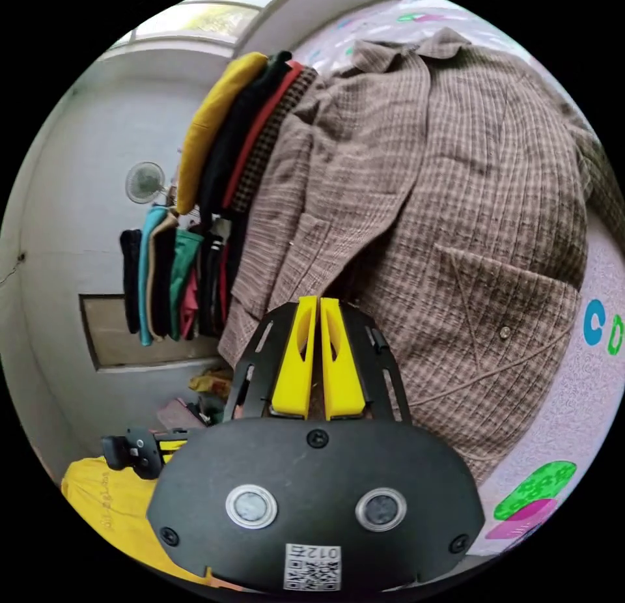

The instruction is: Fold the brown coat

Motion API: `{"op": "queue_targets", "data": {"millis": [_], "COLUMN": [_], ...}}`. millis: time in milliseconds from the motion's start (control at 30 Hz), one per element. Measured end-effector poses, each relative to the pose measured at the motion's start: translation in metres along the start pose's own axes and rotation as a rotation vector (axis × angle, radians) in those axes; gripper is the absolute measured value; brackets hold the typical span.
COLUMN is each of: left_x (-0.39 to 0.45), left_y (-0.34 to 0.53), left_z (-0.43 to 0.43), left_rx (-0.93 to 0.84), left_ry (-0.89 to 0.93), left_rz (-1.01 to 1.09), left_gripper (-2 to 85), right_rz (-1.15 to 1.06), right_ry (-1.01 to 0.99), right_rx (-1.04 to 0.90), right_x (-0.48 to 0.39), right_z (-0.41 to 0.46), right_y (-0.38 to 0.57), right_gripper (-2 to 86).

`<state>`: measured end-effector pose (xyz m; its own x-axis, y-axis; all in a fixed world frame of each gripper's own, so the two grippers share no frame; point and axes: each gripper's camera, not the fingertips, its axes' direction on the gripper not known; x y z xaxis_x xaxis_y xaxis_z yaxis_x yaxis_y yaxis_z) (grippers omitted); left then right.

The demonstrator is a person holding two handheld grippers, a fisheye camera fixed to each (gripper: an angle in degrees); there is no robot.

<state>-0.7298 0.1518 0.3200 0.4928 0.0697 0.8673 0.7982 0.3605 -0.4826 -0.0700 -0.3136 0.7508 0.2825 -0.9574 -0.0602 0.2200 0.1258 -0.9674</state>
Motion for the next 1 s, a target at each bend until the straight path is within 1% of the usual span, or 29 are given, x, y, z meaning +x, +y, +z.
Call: {"op": "queue_targets", "data": {"millis": [33, 67, 100, 133, 167, 233, 300, 333, 400, 467, 500, 533, 567, 600, 667, 767, 867, 1000], "left_x": [0.000, 0.000, 0.000, 0.000, 0.000, -0.002, -0.016, -0.035, -0.082, -0.164, -0.185, -0.225, -0.259, -0.273, -0.316, -0.345, -0.360, -0.367], "left_y": [-0.014, -0.027, -0.032, -0.039, -0.039, -0.031, -0.013, 0.002, 0.031, 0.073, 0.083, 0.101, 0.115, 0.120, 0.127, 0.125, 0.123, 0.118], "left_z": [0.022, 0.043, 0.054, 0.071, 0.074, 0.057, 0.033, 0.014, -0.011, -0.029, -0.031, -0.032, -0.029, -0.027, -0.015, -0.009, -0.014, -0.027], "left_rx": [-0.056, -0.106, -0.136, -0.202, -0.214, -0.167, -0.130, -0.088, -0.033, -0.012, -0.011, -0.013, -0.012, -0.006, -0.030, -0.031, -0.070, -0.131], "left_ry": [0.008, 0.018, 0.022, 0.022, 0.014, 0.009, 0.061, 0.073, -0.007, -0.147, -0.153, -0.119, -0.044, 0.006, 0.172, 0.362, 0.393, 0.379], "left_rz": [0.009, 0.026, 0.032, 0.042, 0.062, 0.105, 0.131, 0.098, -0.044, -0.296, -0.351, -0.428, -0.466, -0.461, -0.417, -0.344, -0.296, -0.245], "left_gripper": [0.8, 1.0, 1.2, 1.6, 2.0, 2.8, 3.5, 4.0, 4.6, 5.6, 5.9, 7.0, 8.2, 8.8, 11.4, 12.7, 12.3, 10.1], "right_rz": [0.029, 0.047, 0.043, 0.037, 0.053, 0.051, 0.013, -0.019, -0.063, -0.092, -0.091, -0.080, -0.057, -0.039, 0.062, 0.201, 0.273, 0.256], "right_ry": [0.029, 0.073, 0.090, 0.090, 0.073, 0.077, 0.099, 0.102, 0.095, 0.122, 0.131, 0.152, 0.176, 0.188, 0.230, 0.185, 0.139, 0.049], "right_rx": [-0.059, -0.077, -0.073, -0.058, -0.030, -0.016, -0.010, 0.007, 0.040, 0.084, 0.094, 0.107, 0.108, 0.104, 0.089, 0.094, 0.103, 0.139], "right_x": [0.013, 0.023, 0.025, 0.028, 0.028, 0.024, 0.016, 0.011, 0.004, 0.000, 0.001, 0.006, 0.014, 0.019, 0.044, 0.075, 0.092, 0.097], "right_z": [0.019, 0.034, 0.039, 0.044, 0.043, 0.042, 0.036, 0.026, 0.006, -0.025, -0.033, -0.047, -0.058, -0.062, -0.074, -0.074, -0.061, -0.047], "right_y": [-0.005, -0.006, -0.005, -0.003, 0.000, 0.005, 0.011, 0.020, 0.039, 0.075, 0.086, 0.109, 0.132, 0.144, 0.191, 0.244, 0.269, 0.262], "right_gripper": [1.8, 1.8, 1.9, 2.0, 2.2, 2.6, 3.0, 3.4, 4.3, 6.2, 6.7, 7.4, 8.1, 8.5, 9.8, 10.9, 11.7, 11.6]}}
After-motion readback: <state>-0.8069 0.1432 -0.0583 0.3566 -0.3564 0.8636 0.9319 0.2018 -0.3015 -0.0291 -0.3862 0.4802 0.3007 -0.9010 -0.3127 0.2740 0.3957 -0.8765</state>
